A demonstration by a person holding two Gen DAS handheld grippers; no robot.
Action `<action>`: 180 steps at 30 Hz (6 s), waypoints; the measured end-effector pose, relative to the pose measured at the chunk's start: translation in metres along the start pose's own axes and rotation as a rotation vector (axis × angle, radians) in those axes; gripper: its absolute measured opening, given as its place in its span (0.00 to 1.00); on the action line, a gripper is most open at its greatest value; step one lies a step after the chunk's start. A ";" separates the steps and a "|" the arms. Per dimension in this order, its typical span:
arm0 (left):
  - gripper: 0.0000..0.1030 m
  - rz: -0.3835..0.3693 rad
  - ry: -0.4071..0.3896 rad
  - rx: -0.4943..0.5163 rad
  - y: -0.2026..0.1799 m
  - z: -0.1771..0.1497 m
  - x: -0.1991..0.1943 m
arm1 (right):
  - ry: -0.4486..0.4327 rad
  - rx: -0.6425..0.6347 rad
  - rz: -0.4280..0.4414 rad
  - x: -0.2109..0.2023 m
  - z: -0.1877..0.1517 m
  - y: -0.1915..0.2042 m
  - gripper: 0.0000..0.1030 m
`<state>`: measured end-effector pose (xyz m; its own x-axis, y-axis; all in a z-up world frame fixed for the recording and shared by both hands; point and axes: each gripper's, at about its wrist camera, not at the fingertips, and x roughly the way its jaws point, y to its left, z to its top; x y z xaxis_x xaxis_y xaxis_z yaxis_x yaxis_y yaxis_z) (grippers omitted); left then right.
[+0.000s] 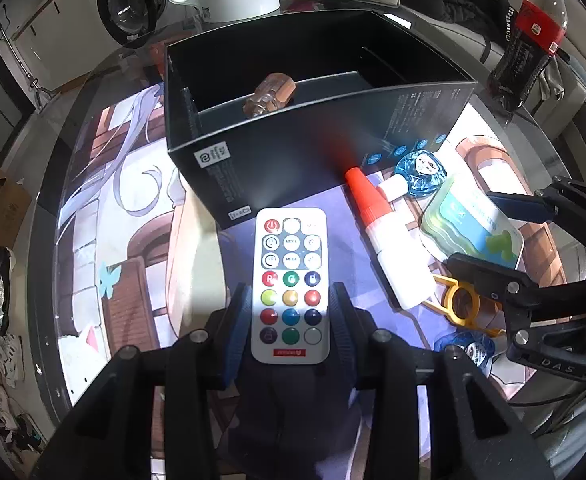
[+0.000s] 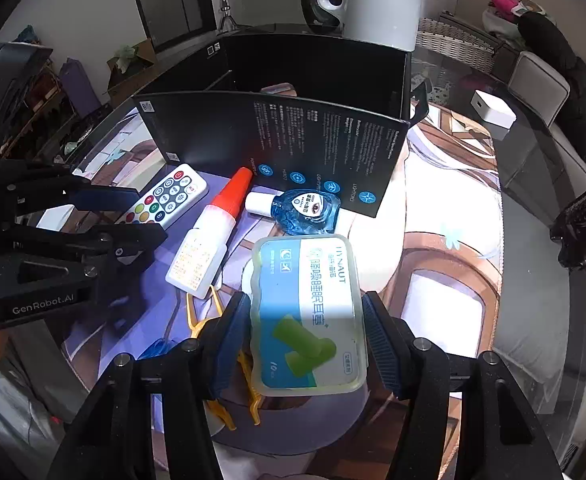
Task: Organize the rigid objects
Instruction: 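Grasp the white remote with the left gripper while the right gripper grasps the green case, then lift the white remote with the left tool while the right tool lifts the green case, then lower the remote and green case into the black box and open both grippers, then withdraw both tools upward from the box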
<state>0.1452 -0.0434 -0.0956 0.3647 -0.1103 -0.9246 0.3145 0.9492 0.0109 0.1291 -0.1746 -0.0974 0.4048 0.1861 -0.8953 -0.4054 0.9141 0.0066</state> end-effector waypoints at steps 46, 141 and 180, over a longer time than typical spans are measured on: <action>0.37 0.065 -0.782 0.038 -0.006 -0.024 -0.158 | -0.822 -0.029 0.036 -0.165 -0.013 0.028 0.55; 0.39 0.009 -0.167 -0.157 0.037 0.105 -0.009 | -0.213 0.227 0.073 -0.008 0.118 -0.045 0.55; 0.57 0.029 -0.649 -0.184 0.035 0.073 -0.126 | -0.738 0.186 -0.037 -0.135 0.087 -0.014 0.55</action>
<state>0.1745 -0.0180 0.0495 0.8414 -0.1841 -0.5081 0.1631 0.9829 -0.0860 0.1516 -0.1812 0.0617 0.8846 0.2875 -0.3671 -0.2632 0.9578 0.1159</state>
